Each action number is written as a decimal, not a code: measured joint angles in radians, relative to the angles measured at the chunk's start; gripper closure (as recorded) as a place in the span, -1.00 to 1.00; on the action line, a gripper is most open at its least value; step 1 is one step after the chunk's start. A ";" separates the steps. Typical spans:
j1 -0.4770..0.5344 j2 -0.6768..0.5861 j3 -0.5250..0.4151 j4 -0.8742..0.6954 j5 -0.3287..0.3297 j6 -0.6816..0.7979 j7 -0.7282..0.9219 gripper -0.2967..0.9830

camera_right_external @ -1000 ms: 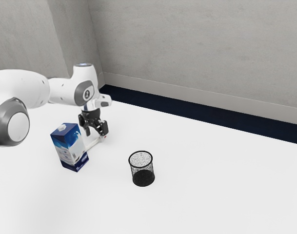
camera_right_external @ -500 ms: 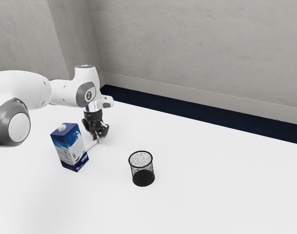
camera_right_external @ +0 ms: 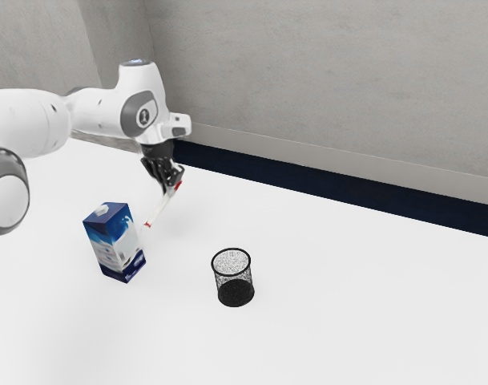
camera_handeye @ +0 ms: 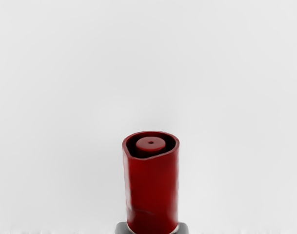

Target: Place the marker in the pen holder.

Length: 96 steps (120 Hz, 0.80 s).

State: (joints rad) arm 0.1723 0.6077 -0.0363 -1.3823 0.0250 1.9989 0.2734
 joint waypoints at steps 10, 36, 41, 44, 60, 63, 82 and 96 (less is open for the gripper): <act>-0.028 -0.040 -0.005 -0.007 -0.005 -0.027 0.000 0.64; -0.115 -0.192 -0.004 -0.074 -0.043 -0.083 -0.002 0.66; -0.126 -0.246 -0.003 -0.110 -0.051 -0.091 -0.002 0.66; -0.135 -0.277 -0.002 -0.132 -0.055 -0.094 -0.002 0.66; -0.184 -0.368 0.002 -0.230 -0.074 -0.095 -0.005 0.67; -0.195 -0.371 0.002 -0.245 -0.076 -0.088 -0.005 0.67; -0.236 -0.399 0.001 -0.367 -0.109 0.016 -0.007 0.67; -0.257 -0.393 -0.002 -0.377 -0.142 0.083 -0.004 0.67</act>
State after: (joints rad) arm -0.0851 0.2148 -0.0380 -1.7590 -0.1171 2.0822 0.2693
